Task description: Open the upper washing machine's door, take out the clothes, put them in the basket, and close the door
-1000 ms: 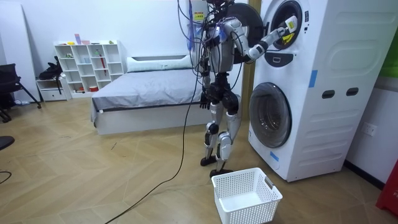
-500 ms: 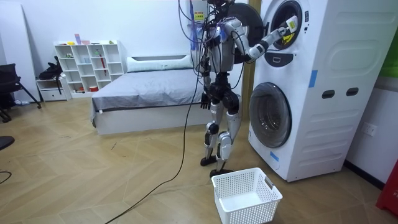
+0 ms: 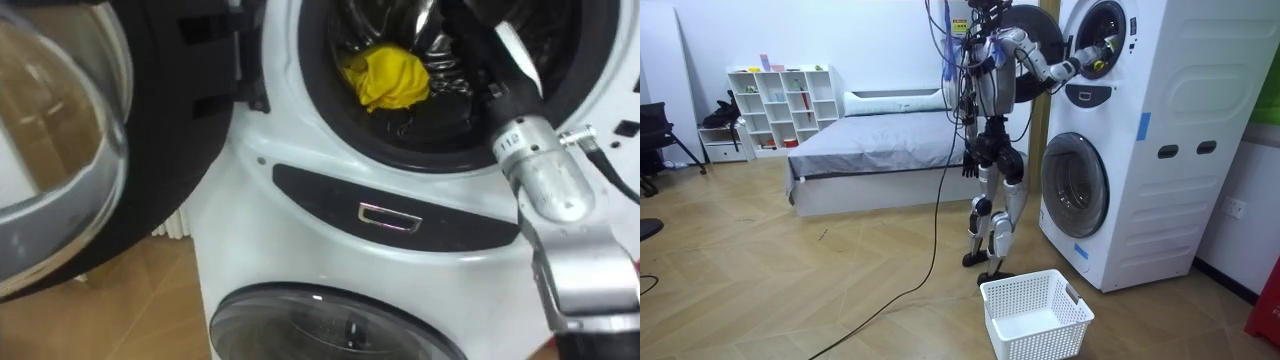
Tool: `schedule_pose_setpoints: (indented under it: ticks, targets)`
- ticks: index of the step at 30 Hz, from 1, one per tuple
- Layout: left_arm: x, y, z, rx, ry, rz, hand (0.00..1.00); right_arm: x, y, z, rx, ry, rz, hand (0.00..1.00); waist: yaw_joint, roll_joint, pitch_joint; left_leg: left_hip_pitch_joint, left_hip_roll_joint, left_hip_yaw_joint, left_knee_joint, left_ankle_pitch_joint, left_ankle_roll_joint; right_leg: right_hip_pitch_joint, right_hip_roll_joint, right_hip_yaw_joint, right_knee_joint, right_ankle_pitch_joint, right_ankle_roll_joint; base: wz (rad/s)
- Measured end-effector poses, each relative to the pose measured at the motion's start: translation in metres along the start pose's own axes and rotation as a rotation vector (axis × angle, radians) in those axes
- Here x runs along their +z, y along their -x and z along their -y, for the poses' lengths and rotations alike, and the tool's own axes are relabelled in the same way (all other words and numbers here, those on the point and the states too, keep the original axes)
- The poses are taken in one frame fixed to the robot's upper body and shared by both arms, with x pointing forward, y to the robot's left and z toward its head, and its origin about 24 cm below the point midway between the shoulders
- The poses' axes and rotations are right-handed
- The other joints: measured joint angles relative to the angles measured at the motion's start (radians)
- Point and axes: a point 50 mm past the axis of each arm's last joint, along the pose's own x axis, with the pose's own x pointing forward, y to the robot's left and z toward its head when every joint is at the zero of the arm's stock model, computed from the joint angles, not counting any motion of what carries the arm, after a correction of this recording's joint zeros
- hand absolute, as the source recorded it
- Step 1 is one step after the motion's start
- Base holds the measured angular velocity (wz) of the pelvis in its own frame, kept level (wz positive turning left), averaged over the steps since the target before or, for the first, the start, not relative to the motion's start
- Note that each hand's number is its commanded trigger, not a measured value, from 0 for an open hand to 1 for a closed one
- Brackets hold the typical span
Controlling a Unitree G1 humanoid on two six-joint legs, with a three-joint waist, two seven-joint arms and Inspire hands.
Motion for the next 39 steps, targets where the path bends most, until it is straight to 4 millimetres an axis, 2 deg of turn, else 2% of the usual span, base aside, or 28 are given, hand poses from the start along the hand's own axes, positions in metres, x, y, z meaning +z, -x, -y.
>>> schedule_pose_setpoints:
  ticks: [2, 8, 12, 17, 19, 21, 25, 30, 33, 39]
  targets:
    - [-0.003, 0.000, 0.000, -0.012, -0.002, -0.009, 0.00, 0.000, -0.006, 0.002, 0.012, 0.001, -0.013, 0.00, -0.002, -0.006, -0.0017, -0.008, -0.002, -0.017, 0.000, 0.000, 0.000, -0.002, -0.001, -0.024, 0.000, 0.000, 0.000, 0.19]
    - [0.000, -0.001, -0.008, -0.012, 0.008, 0.006, 0.00, 0.022, -0.016, 0.018, 0.029, 0.132, 0.016, 0.00, -0.003, -0.011, -0.0035, -0.016, -0.002, -0.030, 0.000, 0.000, 0.000, -0.006, -0.001, -0.030, -0.001, 0.000, 0.000, 0.08]
    - [0.005, -0.002, -0.014, 0.004, 0.008, 0.022, 0.00, 0.025, -0.024, 0.023, 0.041, 0.158, 0.001, 0.00, -0.003, -0.021, -0.0080, -0.015, -0.008, -0.045, 0.002, 0.001, -0.001, 0.000, -0.003, -0.052, -0.001, 0.000, 0.000, 0.14]
    - [0.007, -0.002, -0.017, 0.013, 0.011, 0.026, 0.00, 0.016, -0.034, 0.024, 0.079, 0.181, -0.080, 0.00, -0.002, -0.042, -0.0093, -0.016, -0.012, -0.057, 0.005, 0.001, -0.001, -0.001, -0.002, -0.055, -0.002, -0.002, 0.003, 0.05]
    - [0.009, -0.002, -0.021, 0.024, 0.033, 0.016, 0.00, 0.012, -0.036, 0.031, 0.100, 0.182, -0.126, 0.00, -0.009, -0.050, -0.0064, -0.024, -0.014, -0.067, 0.011, 0.001, 0.000, 0.000, -0.002, -0.054, -0.002, -0.002, 0.004, 0.09]
    - [0.008, -0.002, -0.022, 0.028, 0.039, 0.006, 0.00, 0.007, -0.036, 0.035, 0.119, 0.183, -0.167, 0.00, -0.005, -0.055, -0.0104, -0.022, -0.015, -0.068, 0.010, 0.001, 0.000, 0.004, -0.002, -0.054, -0.002, -0.002, 0.004, 0.02]
    - [0.006, -0.002, -0.022, 0.024, 0.040, -0.022, 0.00, -0.009, -0.034, 0.038, 0.174, 0.180, -0.262, 0.00, -0.006, -0.055, -0.0096, -0.012, -0.017, -0.086, 0.012, 0.000, 0.000, 0.024, -0.003, -0.082, -0.003, -0.002, 0.004, 0.14]
    - [0.004, -0.003, -0.025, 0.029, 0.041, -0.037, 0.00, -0.011, -0.032, 0.040, 0.248, 0.215, -0.300, 0.00, -0.002, -0.049, -0.0049, -0.002, -0.017, -0.092, 0.013, 0.001, -0.001, 0.033, -0.001, -0.081, -0.004, -0.002, 0.004, 0.04]
    - [0.003, -0.003, -0.027, 0.031, 0.038, -0.038, 0.00, -0.019, -0.028, 0.035, 0.308, 0.211, -0.331, 0.00, -0.001, -0.048, -0.0043, 0.002, -0.016, -0.093, 0.016, 0.001, -0.001, 0.042, 0.000, -0.080, -0.004, -0.002, 0.004, 0.00]
    - [0.014, -0.004, -0.029, 0.019, 0.071, -0.013, 0.00, -0.025, -0.024, 0.029, 0.381, 0.206, -0.363, 0.02, -0.001, -0.047, -0.0034, 0.004, -0.017, -0.093, 0.017, 0.000, 0.000, 0.047, -0.001, -0.075, -0.004, -0.002, 0.004, 0.00]
